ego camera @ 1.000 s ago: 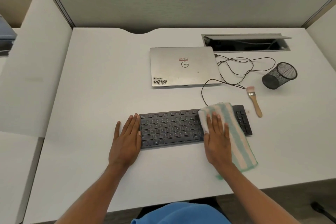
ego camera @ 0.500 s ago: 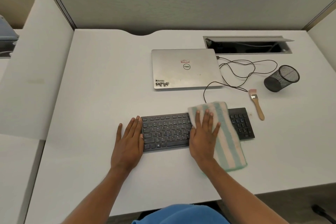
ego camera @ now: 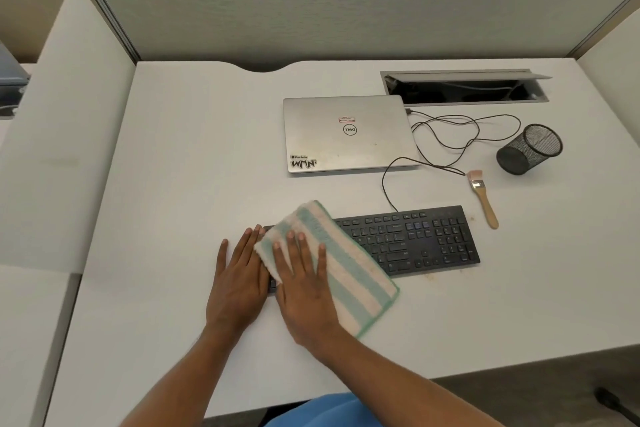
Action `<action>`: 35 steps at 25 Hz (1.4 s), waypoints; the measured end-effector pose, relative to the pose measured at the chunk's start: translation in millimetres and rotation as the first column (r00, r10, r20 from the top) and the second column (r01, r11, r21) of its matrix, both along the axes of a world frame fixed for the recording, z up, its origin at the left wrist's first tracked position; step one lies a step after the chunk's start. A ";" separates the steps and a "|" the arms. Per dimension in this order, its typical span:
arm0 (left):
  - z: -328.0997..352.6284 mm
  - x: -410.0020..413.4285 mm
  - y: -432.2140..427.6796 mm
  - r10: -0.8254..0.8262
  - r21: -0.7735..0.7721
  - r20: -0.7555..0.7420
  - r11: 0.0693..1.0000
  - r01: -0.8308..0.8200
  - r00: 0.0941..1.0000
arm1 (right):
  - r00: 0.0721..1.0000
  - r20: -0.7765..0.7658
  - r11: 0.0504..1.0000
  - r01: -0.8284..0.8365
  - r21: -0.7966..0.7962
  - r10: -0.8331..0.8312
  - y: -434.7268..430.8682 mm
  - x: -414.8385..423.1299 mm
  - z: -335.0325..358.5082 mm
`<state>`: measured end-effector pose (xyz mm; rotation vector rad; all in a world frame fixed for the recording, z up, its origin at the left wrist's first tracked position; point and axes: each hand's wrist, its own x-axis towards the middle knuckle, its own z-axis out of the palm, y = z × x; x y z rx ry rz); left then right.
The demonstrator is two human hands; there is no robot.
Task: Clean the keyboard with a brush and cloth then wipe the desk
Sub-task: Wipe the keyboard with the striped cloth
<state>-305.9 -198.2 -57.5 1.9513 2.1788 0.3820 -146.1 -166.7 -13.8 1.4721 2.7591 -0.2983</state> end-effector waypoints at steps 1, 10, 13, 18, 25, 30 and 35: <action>-1.4 -0.9 -0.3 0.000 0.000 0.003 1.000 0.000 1.000 | 0.999 0.012 1.000 -0.031 0.000 0.031 -5.6 5.9 -1.8; 0.7 1.5 2.1 0.045 0.035 0.025 0.998 -0.046 0.999 | 0.999 0.035 1.000 0.011 0.010 -0.011 26.0 96.3 -3.7; 0.3 1.8 1.9 0.049 0.026 0.032 0.998 -0.050 0.998 | 0.998 0.005 0.998 0.056 0.023 -0.056 49.0 114.3 -1.0; 1.0 2.0 0.9 0.044 0.025 0.025 0.999 -0.044 0.999 | 0.974 -0.019 0.974 0.226 0.032 -0.225 96.4 161.5 -2.1; -2.3 0.0 1.4 0.041 0.010 0.016 0.999 -0.042 0.999 | 0.855 -0.075 0.858 0.514 -0.017 -0.514 109.3 207.8 -8.1; -1.1 0.5 0.4 0.042 0.004 0.018 0.999 -0.042 0.999 | 0.785 -0.127 0.795 0.603 -0.067 -0.606 81.9 188.7 -9.8; -0.2 -2.4 0.6 0.034 0.011 0.072 0.999 -0.035 0.997 | 0.738 -0.316 0.802 0.534 -0.266 -0.596 63.3 200.1 17.3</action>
